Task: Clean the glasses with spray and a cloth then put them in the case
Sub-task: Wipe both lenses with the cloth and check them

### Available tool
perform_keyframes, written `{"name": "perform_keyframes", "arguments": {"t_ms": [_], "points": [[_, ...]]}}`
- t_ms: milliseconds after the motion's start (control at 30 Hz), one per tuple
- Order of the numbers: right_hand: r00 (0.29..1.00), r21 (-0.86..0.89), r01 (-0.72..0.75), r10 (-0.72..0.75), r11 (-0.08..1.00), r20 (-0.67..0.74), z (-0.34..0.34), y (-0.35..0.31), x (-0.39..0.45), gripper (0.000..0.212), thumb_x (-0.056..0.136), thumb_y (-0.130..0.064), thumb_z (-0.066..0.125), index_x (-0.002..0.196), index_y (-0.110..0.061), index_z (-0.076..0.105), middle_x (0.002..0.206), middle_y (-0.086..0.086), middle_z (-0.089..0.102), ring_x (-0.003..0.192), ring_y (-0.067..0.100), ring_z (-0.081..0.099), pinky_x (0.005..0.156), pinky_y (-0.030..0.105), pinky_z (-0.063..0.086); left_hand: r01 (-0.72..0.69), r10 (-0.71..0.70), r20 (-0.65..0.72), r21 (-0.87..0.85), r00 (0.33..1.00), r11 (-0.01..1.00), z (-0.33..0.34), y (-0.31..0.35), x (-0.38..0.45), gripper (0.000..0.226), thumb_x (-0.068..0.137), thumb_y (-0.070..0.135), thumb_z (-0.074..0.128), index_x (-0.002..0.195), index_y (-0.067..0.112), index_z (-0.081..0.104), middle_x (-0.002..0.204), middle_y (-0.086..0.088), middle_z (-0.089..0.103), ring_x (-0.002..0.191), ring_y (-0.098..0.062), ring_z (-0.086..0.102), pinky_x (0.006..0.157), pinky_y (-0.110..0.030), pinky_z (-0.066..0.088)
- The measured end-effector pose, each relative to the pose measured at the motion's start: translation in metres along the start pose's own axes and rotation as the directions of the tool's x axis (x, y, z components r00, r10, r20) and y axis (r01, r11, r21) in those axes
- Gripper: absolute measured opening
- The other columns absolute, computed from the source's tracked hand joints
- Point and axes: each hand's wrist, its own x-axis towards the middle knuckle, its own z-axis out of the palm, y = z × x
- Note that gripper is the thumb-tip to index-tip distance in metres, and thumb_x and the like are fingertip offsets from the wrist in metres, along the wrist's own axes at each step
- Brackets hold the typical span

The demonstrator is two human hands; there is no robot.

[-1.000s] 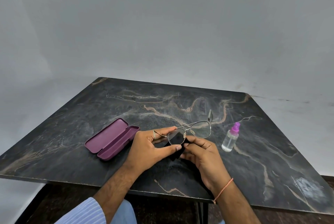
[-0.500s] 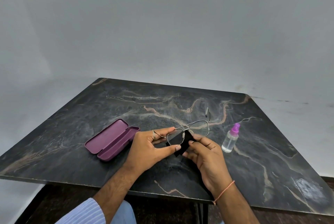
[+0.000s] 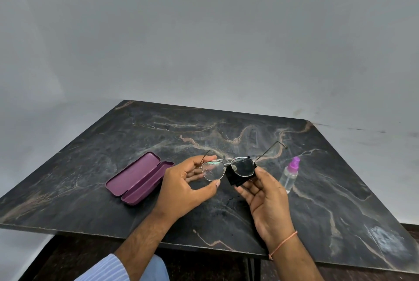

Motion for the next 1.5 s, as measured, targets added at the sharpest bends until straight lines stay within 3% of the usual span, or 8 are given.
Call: {"name": "perform_keyframes", "arguments": {"t_ms": [200,367,500,600,733,1033,1300,1500], "points": [[0.995,-0.013,0.075,-0.075,0.997,-0.072,-0.001,0.004,-0.001,0.012,0.104,-0.008,0.067,0.106,-0.005,0.078,0.088,0.011,0.08,0.072,0.015,0.075,0.065,0.029,0.067,-0.055,0.048,-0.08,-0.085,0.996,0.995,-0.007,0.003,0.0,0.058,0.084,0.024,0.094,0.139,0.028,0.074,0.142,0.009,0.078,0.129,-0.018,0.078,0.105,-0.034,0.064],[0.92,-0.221,0.298,-0.341,0.928,-0.191,-0.003,0.01,-0.004,0.017,0.101,-0.006,0.073,0.103,-0.02,0.083,0.1,0.004,0.085,0.092,0.017,0.081,0.071,0.026,0.066,-0.057,0.052,-0.081,-0.052,0.995,0.997,-0.004,-0.001,0.001,0.063,0.084,0.026,0.096,0.144,0.023,0.075,0.138,0.007,0.081,0.132,-0.017,0.076,0.107,-0.033,0.063],[0.743,-0.569,0.583,-0.664,0.58,0.084,0.001,0.013,-0.008,0.024,0.099,-0.013,0.079,0.106,-0.036,0.082,0.105,-0.014,0.076,0.1,0.009,0.075,0.085,0.022,0.06,-0.096,0.098,-0.024,0.085,0.995,0.992,-0.001,-0.002,0.001,0.068,0.084,0.019,0.098,0.147,0.022,0.073,0.14,0.011,0.079,0.134,-0.011,0.074,0.109,-0.032,0.062],[0.681,-0.658,0.652,-0.671,0.376,0.291,0.009,0.016,-0.01,0.02,0.097,-0.032,0.074,0.114,-0.027,0.085,0.108,-0.018,0.075,0.103,0.016,0.073,0.085,0.03,0.058,-0.135,0.133,0.022,0.138,0.991,0.981,0.0,0.001,0.0,0.069,0.082,0.016,0.1,0.146,0.021,0.074,0.135,0.014,0.08,0.126,-0.007,0.078,0.108,-0.029,0.062],[0.643,-0.699,0.694,-0.587,0.173,0.492,0.015,0.025,-0.008,0.023,0.096,-0.028,0.071,0.115,-0.024,0.084,0.108,-0.019,0.071,0.106,0.011,0.066,0.093,0.024,0.051,-0.148,0.139,0.066,0.17,0.988,0.974,-0.002,0.001,-0.002,0.068,0.082,0.006,0.097,0.145,0.019,0.074,0.133,0.012,0.082,0.122,-0.004,0.079,0.106,-0.026,0.063],[0.58,-0.615,0.771,-0.58,0.165,0.572,0.011,0.029,-0.012,0.028,0.1,-0.025,0.072,0.126,-0.027,0.081,0.114,-0.019,0.068,0.106,0.015,0.064,0.09,0.025,0.05,-0.19,0.181,0.059,0.224,0.982,0.956,-0.001,0.005,0.0,0.061,0.09,0.009,0.087,0.149,0.016,0.071,0.126,0.008,0.084,0.115,-0.002,0.08,0.1,-0.024,0.063],[0.674,-0.717,0.673,-0.547,0.178,0.497,0.015,0.029,-0.007,0.03,0.1,-0.031,0.068,0.128,-0.033,0.08,0.105,-0.024,0.059,0.104,0.012,0.06,0.088,0.017,0.045,-0.167,0.148,0.097,0.236,0.984,0.957,-0.002,0.004,-0.002,0.069,0.088,0.004,0.091,0.151,0.021,0.07,0.122,0.015,0.084,0.112,0.003,0.079,0.097,-0.017,0.06],[0.625,-0.673,0.725,-0.551,0.147,0.553,0.011,0.028,-0.011,0.028,0.102,-0.031,0.069,0.128,-0.033,0.08,0.105,-0.013,0.063,0.1,0.015,0.058,0.083,0.029,0.05,-0.189,0.176,0.076,0.228,0.981,0.955,-0.001,0.007,-0.001,0.062,0.092,0.011,0.084,0.151,0.017,0.069,0.127,0.01,0.083,0.115,-0.001,0.08,0.099,-0.02,0.061]]}}
